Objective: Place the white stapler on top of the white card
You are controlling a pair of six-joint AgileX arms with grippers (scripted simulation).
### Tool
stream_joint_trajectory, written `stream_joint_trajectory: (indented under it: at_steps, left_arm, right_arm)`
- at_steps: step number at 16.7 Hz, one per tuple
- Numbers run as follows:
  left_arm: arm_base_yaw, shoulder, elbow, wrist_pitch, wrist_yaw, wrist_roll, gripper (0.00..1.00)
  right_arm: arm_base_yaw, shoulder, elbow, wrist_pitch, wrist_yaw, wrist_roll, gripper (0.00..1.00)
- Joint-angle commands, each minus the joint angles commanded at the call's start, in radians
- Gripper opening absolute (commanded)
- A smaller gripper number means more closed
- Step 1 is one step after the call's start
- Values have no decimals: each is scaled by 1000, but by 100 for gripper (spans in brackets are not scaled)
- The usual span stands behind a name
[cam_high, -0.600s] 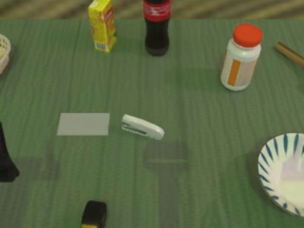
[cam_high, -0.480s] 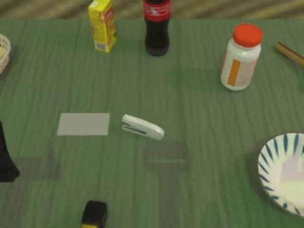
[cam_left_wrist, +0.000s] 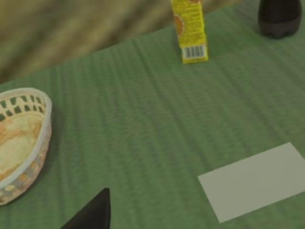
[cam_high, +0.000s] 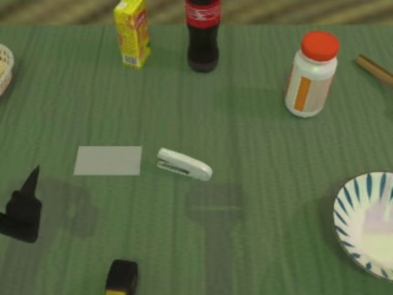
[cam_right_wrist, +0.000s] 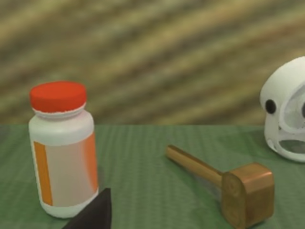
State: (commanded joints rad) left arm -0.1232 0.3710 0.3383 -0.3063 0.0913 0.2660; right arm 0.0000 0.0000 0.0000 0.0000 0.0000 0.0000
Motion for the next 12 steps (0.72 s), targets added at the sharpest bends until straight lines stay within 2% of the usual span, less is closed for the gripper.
stream_joint_trajectory:
  at_steps: [6,12]
  left_arm:
    - [-161,644,503,-416,67,369,100]
    - [-314,1257,1018,-782,68,714,100]
  right_arm:
    - [0,0,0,0,0,0,100]
    - [0,0,0,0,0,0,100]
